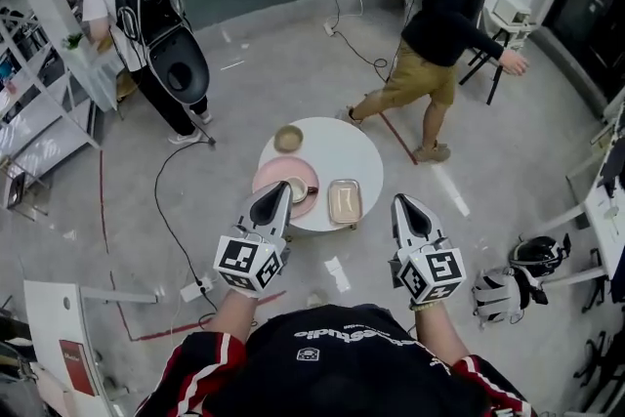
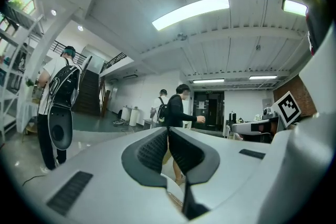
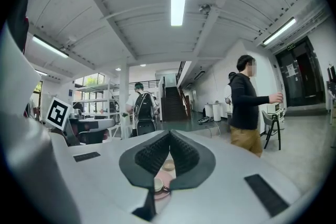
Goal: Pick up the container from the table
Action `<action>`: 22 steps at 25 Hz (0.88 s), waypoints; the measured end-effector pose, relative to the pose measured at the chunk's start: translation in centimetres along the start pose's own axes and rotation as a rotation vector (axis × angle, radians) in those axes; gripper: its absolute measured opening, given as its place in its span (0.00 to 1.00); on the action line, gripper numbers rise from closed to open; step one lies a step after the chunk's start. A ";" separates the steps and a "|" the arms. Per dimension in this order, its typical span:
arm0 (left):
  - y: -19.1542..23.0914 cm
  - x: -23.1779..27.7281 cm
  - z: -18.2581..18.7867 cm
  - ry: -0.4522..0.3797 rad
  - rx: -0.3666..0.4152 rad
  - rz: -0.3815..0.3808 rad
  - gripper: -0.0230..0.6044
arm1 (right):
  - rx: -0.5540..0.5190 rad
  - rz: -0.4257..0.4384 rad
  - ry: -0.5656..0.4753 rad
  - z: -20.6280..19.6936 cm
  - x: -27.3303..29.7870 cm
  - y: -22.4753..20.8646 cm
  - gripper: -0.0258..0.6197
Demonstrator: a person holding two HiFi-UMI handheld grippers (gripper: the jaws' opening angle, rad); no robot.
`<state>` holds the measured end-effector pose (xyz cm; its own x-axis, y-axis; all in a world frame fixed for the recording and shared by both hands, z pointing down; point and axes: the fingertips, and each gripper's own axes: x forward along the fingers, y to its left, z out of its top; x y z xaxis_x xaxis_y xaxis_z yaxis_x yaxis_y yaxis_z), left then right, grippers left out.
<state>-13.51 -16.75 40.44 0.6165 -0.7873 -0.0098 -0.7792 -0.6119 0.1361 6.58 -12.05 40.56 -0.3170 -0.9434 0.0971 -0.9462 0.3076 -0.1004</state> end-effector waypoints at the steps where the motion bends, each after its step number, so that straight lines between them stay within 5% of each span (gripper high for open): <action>1: 0.3 0.0 0.0 -0.002 -0.008 -0.002 0.08 | -0.003 -0.003 0.002 0.0 0.2 0.2 0.06; 9: 0.8 1.0 -0.6 0.000 -0.074 -0.037 0.08 | -0.011 -0.017 0.026 -0.4 0.8 0.3 0.06; 22: 1.0 4.2 -0.8 0.007 -0.051 -0.022 0.08 | -0.004 0.006 0.028 -0.7 3.1 -2.0 0.06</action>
<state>-11.57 -20.60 41.28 0.6341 -0.7732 -0.0066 -0.7590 -0.6240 0.1859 7.49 -15.49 41.78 -0.3244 -0.9377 0.1246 -0.9445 0.3138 -0.0976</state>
